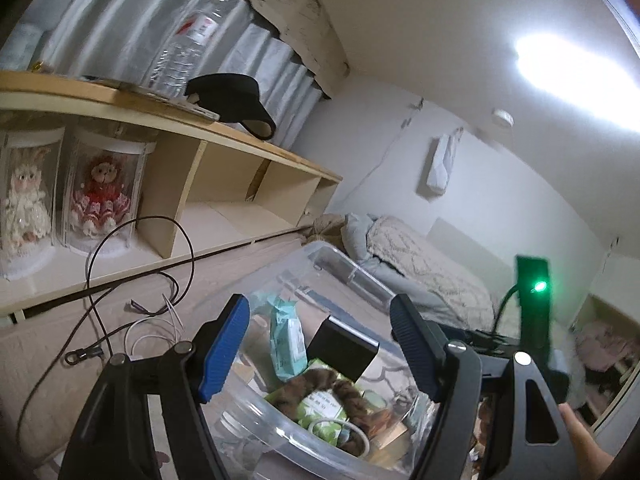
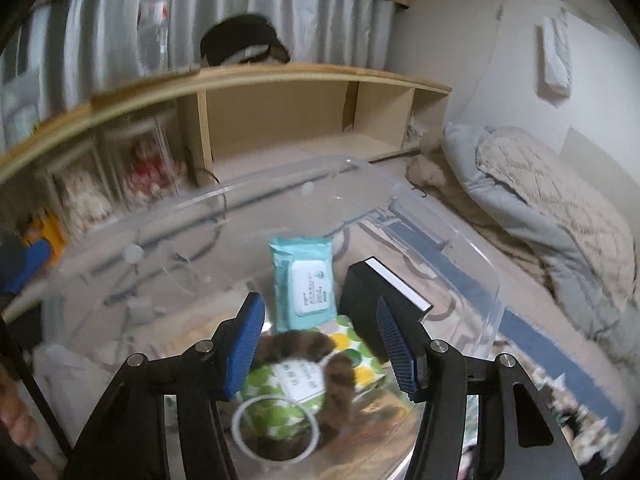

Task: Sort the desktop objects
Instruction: 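Withdraw the right gripper from the storage box toward the bed pile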

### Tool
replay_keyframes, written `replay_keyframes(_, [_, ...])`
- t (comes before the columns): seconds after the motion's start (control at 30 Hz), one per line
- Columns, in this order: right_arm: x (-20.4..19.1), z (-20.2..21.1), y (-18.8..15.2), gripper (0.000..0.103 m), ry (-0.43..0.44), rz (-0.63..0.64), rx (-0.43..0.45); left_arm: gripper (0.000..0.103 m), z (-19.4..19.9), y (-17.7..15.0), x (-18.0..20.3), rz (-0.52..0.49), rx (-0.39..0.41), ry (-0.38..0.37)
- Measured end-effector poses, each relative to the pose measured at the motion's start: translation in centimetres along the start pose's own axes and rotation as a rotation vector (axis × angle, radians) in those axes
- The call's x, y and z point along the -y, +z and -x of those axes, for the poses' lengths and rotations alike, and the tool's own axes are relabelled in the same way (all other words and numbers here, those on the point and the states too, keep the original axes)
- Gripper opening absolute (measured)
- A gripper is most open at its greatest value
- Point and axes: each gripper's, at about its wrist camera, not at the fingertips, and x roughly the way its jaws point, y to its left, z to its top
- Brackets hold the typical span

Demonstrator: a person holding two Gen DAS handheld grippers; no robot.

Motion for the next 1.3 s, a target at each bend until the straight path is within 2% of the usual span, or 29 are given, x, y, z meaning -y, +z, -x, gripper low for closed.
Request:
replay_keyframes(0.07, [0.3,0.7,-0.4,0.059,0.02,-0.03,0.023,0.073,-0.1,-0.2,0.7,-0.033,-0.007,0.013])
replay_keyframes(0.1, [0.3,1.0,-0.6,0.062,0.028,-0.038,0.035,0.073,-0.2,-0.3,1.0,-0.052,-0.012,0.019])
replay_keyframes(0.13, [0.2,1.2,-0.9,0.068,0.03,-0.042,0.046,0.073,-0.3,-0.4,1.5,-0.071,-0.016,0.023])
replay_keyframes(0.17, [0.2,1.6,-1.1,0.078,0.03,-0.047,0.062,0.073,-0.3,-0.5,1.8,-0.085,-0.019,0.025])
replay_keyframes(0.23, [0.3,2.3,-1.6,0.086,0.028,-0.071,0.102,0.074,-0.4,-0.7,2.5,-0.108,-0.029,0.02])
replay_keyframes(0.3, [0.7,2.8,-2.0,0.097,0.027,-0.102,0.119,0.096,-0.5,-0.8,3.0,-0.124,-0.036,0.02])
replay_keyframes(0.4, [1.1,3.5,-2.4,0.103,0.01,-0.127,0.148,0.097,-0.5,-0.8,3.6,-0.146,-0.029,0.034])
replay_keyframes(0.47, [1.3,4.2,-2.8,0.103,-0.009,-0.133,0.188,0.103,-0.4,-0.9,3.8,-0.152,-0.026,0.038])
replay_keyframes(0.7, [2.8,5.9,-3.9,0.103,0.008,-0.152,0.235,0.103,-0.4,-1.1,4.5,-0.166,-0.009,0.064])
replay_keyframes(0.83, [3.5,7.4,-4.6,0.103,-0.022,-0.142,0.268,0.103,-0.6,-1.5,5.6,-0.201,-0.013,0.07])
replay_keyframes(1.1, [6.8,11.9,-7.0,0.103,-0.09,-0.183,0.322,0.103,-0.6,-2.5,8.9,-0.242,-0.014,-0.009])
replay_keyframes(1.3, [9.6,15.3,-10.4,0.103,-0.196,-0.228,0.339,0.103,-0.7,-3.8,12.0,-0.277,-0.022,-0.078])
